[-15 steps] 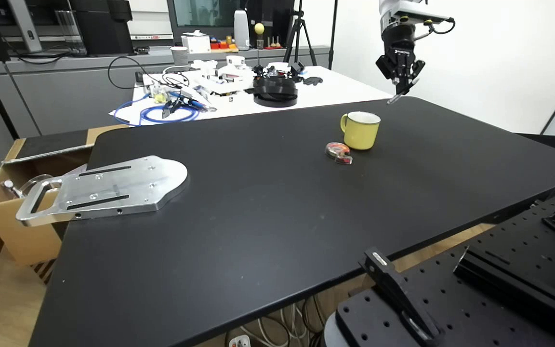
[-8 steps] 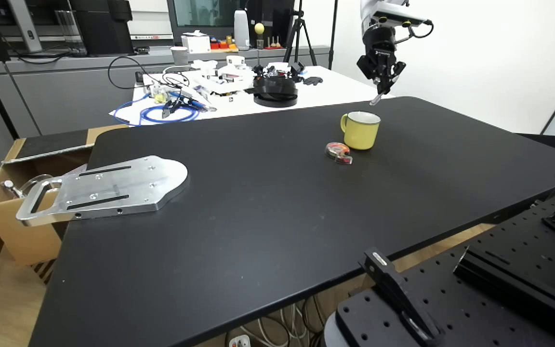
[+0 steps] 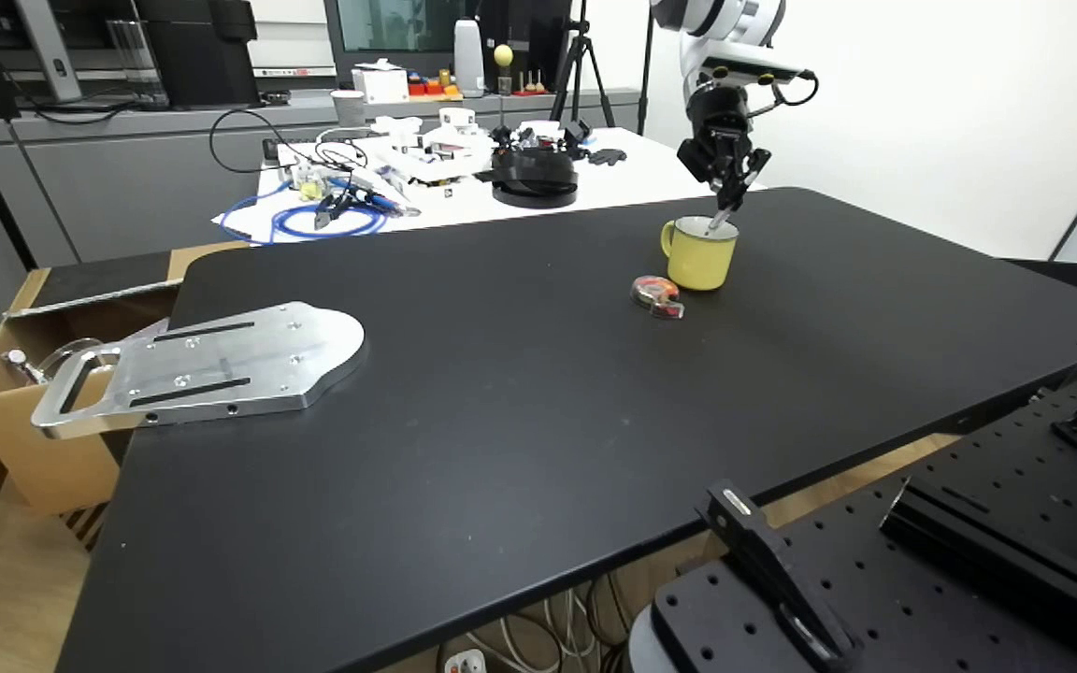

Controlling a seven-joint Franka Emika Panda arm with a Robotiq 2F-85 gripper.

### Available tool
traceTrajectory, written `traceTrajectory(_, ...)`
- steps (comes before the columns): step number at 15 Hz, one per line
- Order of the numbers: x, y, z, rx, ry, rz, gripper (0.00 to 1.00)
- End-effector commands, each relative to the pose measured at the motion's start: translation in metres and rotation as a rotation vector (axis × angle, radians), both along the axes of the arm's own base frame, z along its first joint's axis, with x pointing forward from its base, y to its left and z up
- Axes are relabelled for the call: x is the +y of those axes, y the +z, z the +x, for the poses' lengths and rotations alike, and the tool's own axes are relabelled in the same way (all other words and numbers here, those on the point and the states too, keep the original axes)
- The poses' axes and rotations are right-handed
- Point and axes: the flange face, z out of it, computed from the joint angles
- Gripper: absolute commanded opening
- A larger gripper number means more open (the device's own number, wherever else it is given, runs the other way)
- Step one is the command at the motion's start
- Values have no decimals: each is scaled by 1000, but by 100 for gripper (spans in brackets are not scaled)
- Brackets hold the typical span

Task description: Put the pen in the mug

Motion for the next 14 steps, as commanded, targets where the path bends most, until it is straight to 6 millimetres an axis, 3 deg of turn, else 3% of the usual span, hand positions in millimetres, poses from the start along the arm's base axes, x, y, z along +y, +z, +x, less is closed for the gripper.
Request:
traceTrajectory(1,-5,-12,11,-11,-62,-47,37)
traceTrajectory(3,-5,-16,15,-31,-70,-65,43)
traceTrajectory(7,-5,-8,22,-73,-72,-72,71)
traceTrajectory(11,-9,24,35,-169,-66,-64,98)
traceTrajectory(14,-16,51,58,-353,-38,-114,100)
